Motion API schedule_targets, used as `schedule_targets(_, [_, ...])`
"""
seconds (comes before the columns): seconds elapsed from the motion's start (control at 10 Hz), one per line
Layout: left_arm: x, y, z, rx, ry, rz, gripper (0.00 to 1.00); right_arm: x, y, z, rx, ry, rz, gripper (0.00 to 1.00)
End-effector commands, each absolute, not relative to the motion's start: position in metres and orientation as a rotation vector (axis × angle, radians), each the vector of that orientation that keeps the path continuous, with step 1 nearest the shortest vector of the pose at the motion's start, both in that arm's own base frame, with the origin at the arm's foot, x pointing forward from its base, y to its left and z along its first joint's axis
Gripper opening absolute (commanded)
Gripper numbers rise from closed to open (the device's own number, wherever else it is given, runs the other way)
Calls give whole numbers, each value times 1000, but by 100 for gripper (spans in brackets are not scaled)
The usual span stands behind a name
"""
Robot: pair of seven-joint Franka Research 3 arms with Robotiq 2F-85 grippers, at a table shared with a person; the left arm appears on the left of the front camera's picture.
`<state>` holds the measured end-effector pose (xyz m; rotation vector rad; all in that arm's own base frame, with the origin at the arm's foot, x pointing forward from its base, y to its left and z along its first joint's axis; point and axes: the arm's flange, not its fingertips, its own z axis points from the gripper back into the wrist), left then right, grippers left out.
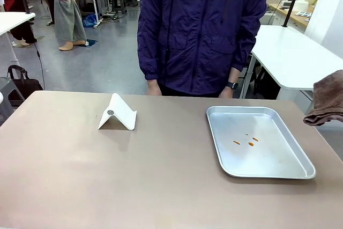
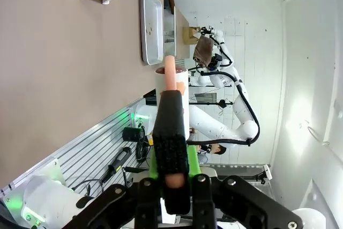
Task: Clean the surface of the table.
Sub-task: If a person points to the right, clean the right side of the table with your right hand, and if they point to the left, clean the left side with your left hand, then clean the area not pointed to by the person.
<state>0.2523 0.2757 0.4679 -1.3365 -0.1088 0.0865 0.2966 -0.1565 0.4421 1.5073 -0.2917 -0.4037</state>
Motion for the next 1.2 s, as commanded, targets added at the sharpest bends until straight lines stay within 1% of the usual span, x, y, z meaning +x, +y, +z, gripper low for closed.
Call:
schedule_targets(0.0, [252,274,472,-1334,-106,95,22,297,-155,446,1519,-300,-398,0])
schedule_targets(0.9, [252,274,472,-1334,-106,95,22,297,-155,446,1519,-300,-398,0])
schedule_targets(1.0, [252,274,472,-1334,-106,95,22,297,-156,442,1507,-292,-404,9])
schedule_targets(1.1, [252,274,472,-1334,-106,95,22,305,-149,446,1435,-252,-345,9])
